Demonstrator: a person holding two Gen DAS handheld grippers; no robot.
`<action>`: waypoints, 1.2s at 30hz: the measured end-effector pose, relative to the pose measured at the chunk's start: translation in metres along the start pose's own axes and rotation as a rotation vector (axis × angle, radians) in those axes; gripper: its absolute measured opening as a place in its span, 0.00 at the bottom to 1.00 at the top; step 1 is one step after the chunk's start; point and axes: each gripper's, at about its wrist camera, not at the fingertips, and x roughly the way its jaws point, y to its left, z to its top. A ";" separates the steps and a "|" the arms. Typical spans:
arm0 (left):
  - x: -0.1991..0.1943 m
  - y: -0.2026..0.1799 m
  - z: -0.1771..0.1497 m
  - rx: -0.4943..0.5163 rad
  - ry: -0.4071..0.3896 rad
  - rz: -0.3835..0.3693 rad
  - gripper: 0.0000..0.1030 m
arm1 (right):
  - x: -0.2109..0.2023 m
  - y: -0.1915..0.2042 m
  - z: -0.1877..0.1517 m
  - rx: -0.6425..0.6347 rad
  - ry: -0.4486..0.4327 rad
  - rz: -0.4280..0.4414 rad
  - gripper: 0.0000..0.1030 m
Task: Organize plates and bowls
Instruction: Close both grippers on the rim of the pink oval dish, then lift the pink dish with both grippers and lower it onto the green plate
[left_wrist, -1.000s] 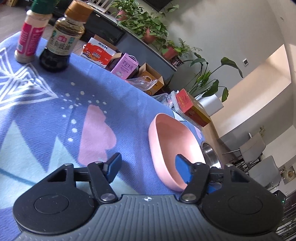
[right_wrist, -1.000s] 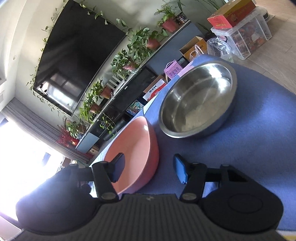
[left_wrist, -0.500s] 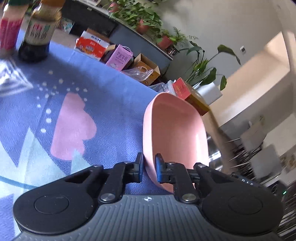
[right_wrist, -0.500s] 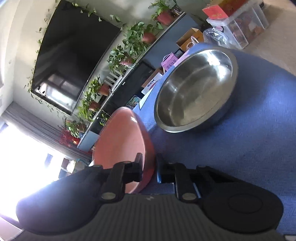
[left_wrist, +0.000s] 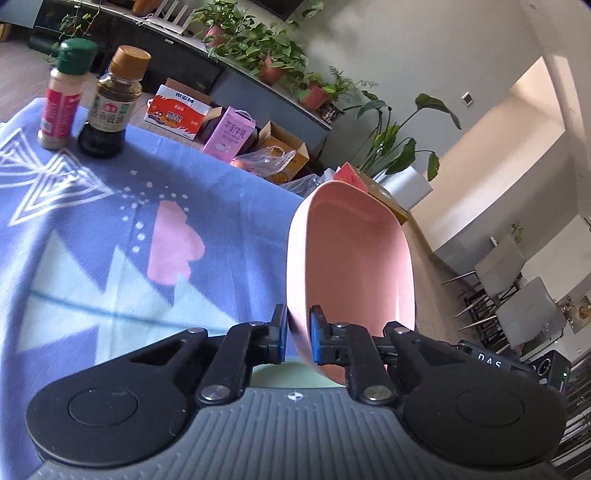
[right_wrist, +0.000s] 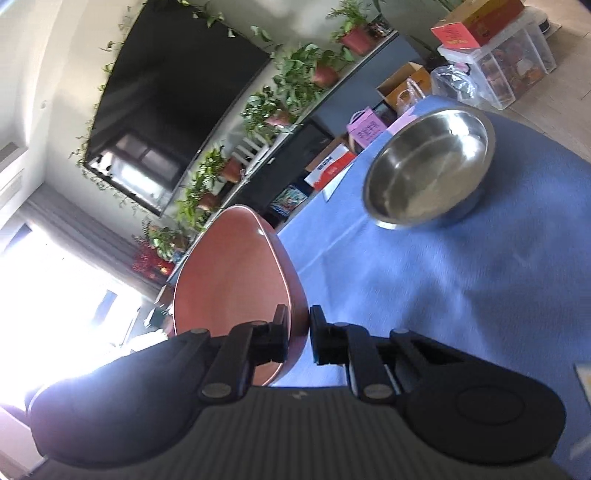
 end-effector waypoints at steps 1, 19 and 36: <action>-0.006 -0.001 -0.003 -0.001 -0.002 -0.003 0.11 | -0.005 0.001 -0.004 0.002 0.002 0.010 0.45; -0.064 0.004 -0.056 0.005 0.003 -0.056 0.12 | -0.037 0.004 -0.036 -0.008 0.083 0.110 0.47; -0.062 0.015 -0.066 0.003 0.063 -0.043 0.12 | -0.043 -0.004 -0.049 -0.041 0.130 0.089 0.50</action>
